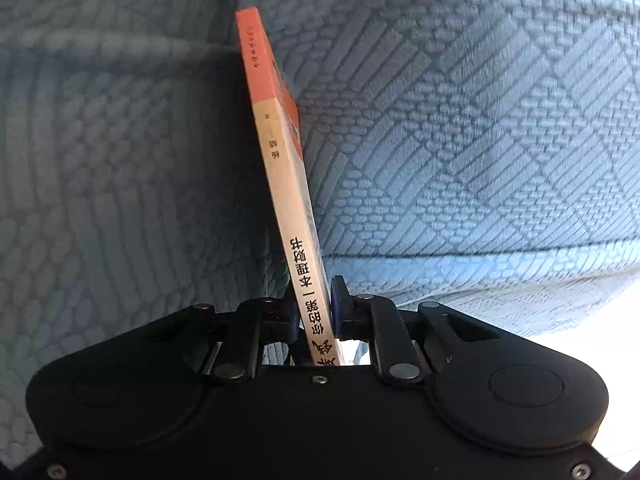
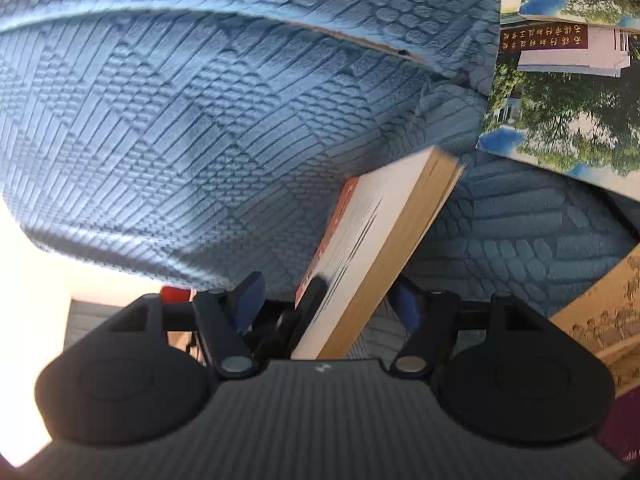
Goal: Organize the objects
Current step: 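Lift the orange book upright with both grippers, then carry the held orange book with both grippers toward the book stack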
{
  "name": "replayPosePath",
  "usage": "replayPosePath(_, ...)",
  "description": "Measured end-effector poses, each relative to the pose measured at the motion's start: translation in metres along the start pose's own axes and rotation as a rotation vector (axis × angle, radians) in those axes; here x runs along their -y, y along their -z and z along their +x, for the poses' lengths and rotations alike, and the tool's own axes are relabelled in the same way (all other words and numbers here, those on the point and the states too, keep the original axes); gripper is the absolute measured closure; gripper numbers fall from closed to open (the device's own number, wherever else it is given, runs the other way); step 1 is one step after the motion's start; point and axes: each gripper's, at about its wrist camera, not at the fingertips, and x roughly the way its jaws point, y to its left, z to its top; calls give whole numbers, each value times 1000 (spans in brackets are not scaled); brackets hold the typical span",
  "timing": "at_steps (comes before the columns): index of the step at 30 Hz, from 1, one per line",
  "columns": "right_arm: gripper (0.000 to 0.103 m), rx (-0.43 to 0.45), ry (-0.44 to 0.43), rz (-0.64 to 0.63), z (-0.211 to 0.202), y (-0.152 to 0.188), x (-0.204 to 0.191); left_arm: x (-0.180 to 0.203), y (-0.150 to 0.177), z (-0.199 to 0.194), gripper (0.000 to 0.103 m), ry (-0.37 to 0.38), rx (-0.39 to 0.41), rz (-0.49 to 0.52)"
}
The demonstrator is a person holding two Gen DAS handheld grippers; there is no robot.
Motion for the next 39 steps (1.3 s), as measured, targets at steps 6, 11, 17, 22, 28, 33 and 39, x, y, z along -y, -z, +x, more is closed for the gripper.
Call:
replayPosePath(6,32,-39,-19,19,5,-13,10,-10,-13,-28,90,-2,47,-15)
replayPosePath(11,32,-98,-28,-21,23,-22,7,-16,-26,-47,90,-9,94,-24)
replayPosePath(17,33,-218,-57,-56,51,-32,8,-19,-34,-61,90,-27,118,-8)
replayPosePath(22,46,-291,50,-155,77,-32,3,-18,-34,-63,91,-70,134,31)
replayPosePath(28,72,-293,122,-255,80,-34,-5,-17,-30,-65,91,-108,130,62)
replayPosePath(33,74,-279,131,-352,67,-24,-15,-16,-23,-68,90,-108,127,80)
replayPosePath(39,76,-251,138,-422,43,-13,-28,-12,-7,-77,88,-99,108,113)
